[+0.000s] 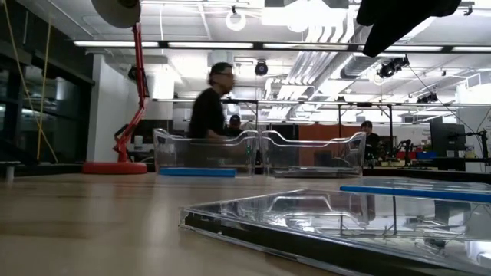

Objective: Pick & place jewel cases by type
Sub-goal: Put the left blue cd case into the left transparent bin

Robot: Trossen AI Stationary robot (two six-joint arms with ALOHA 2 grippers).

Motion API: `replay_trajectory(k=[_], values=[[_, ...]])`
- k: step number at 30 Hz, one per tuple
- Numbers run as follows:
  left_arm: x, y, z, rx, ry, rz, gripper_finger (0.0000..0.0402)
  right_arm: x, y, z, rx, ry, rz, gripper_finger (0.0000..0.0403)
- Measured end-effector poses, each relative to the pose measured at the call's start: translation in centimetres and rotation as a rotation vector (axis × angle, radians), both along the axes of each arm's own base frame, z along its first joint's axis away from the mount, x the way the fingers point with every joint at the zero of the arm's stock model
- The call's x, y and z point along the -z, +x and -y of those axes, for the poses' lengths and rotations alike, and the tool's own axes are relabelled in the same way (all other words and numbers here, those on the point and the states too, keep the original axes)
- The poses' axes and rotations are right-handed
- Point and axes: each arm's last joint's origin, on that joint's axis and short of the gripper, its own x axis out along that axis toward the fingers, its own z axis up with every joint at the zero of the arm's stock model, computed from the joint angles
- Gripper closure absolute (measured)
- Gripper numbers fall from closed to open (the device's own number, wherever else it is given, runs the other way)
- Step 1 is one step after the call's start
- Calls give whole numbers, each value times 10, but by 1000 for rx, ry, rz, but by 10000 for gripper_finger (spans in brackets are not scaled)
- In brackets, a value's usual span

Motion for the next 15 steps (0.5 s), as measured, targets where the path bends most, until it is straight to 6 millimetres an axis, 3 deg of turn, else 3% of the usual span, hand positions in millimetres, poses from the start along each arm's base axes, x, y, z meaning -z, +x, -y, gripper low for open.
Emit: replay_trajectory(k=[5, 11, 15], values=[[3, 4, 11, 173, 88, 19, 334, 0, -1, -2, -6, 1, -1, 183], [9, 13, 35, 543, 194, 92, 334, 0, -4, -6, -18, -7, 5, 183], [13, 21, 49, 640, 228, 110, 334, 0, -7, -9, -25, -12, 10, 183]])
